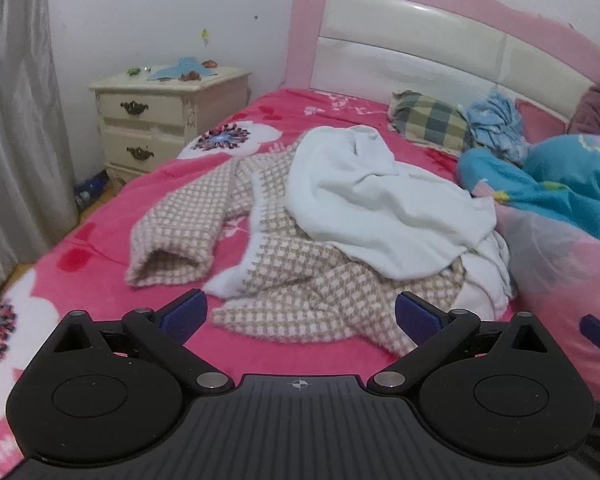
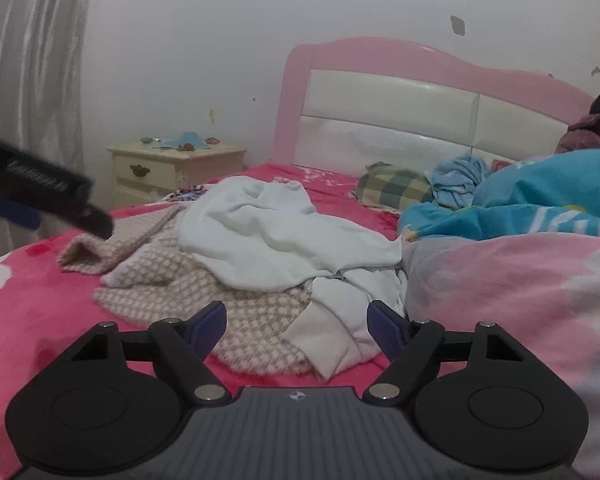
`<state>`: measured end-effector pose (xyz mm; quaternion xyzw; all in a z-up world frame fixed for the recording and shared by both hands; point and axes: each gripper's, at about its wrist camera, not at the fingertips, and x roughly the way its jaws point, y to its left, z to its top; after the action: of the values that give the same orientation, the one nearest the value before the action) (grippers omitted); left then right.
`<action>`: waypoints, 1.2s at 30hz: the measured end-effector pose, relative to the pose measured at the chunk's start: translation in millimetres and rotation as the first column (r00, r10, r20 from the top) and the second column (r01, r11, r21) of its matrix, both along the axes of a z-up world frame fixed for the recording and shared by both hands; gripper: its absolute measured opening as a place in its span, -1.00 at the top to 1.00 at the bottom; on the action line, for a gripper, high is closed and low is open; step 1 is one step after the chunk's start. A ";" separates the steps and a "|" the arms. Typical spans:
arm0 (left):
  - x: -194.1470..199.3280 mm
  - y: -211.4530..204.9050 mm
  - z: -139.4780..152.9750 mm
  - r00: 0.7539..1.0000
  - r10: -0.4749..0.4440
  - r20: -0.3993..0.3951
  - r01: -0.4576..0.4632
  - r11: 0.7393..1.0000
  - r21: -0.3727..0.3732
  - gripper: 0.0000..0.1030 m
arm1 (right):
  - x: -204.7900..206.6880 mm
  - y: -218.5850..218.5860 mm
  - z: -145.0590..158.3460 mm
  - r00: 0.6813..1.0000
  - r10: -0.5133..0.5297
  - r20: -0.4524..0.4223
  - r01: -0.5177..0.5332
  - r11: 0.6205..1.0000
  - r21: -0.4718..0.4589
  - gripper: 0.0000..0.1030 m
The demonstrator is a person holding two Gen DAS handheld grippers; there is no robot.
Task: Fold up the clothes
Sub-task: 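Move both tools toward the white hoodie on the bed, then grasp the white hoodie with the right tool while the left tool grasps it too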
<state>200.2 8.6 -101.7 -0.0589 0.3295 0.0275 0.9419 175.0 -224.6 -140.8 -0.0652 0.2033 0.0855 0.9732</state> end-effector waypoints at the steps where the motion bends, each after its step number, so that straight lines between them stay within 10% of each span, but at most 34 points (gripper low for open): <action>1: 4.8 0.6 -3.8 1.000 -0.004 0.008 0.004 1.000 -0.002 -0.90 | 12.8 3.8 -1.7 1.000 -0.003 0.001 0.003 1.000 -0.008 -0.56; 19: 14.9 72.1 -38.9 0.997 -0.079 0.001 0.079 0.997 -0.013 -0.51 | 231.6 97.5 -41.0 0.969 -0.008 -0.246 -0.026 0.991 -0.134 -0.81; 22: 12.1 81.2 -39.8 0.997 -0.074 0.002 0.074 0.997 0.003 -0.52 | 232.7 91.5 -47.8 0.966 -0.064 -0.249 0.031 0.991 -0.133 -0.20; 24: 11.9 83.8 -38.7 0.998 -0.068 0.010 0.067 0.998 0.013 -0.53 | 232.7 74.3 -38.6 0.962 -0.082 -0.259 0.084 0.996 -0.002 0.93; 36: 16.5 72.2 -19.5 0.997 -0.074 0.028 0.076 0.991 -0.109 -0.64 | 141.2 -4.6 16.0 0.942 0.278 -0.189 -0.210 0.926 0.313 0.93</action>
<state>216.6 80.8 -121.2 -0.0984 0.3211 -0.0267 0.9415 316.2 -229.2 -124.8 0.0625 0.2899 0.2423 0.9238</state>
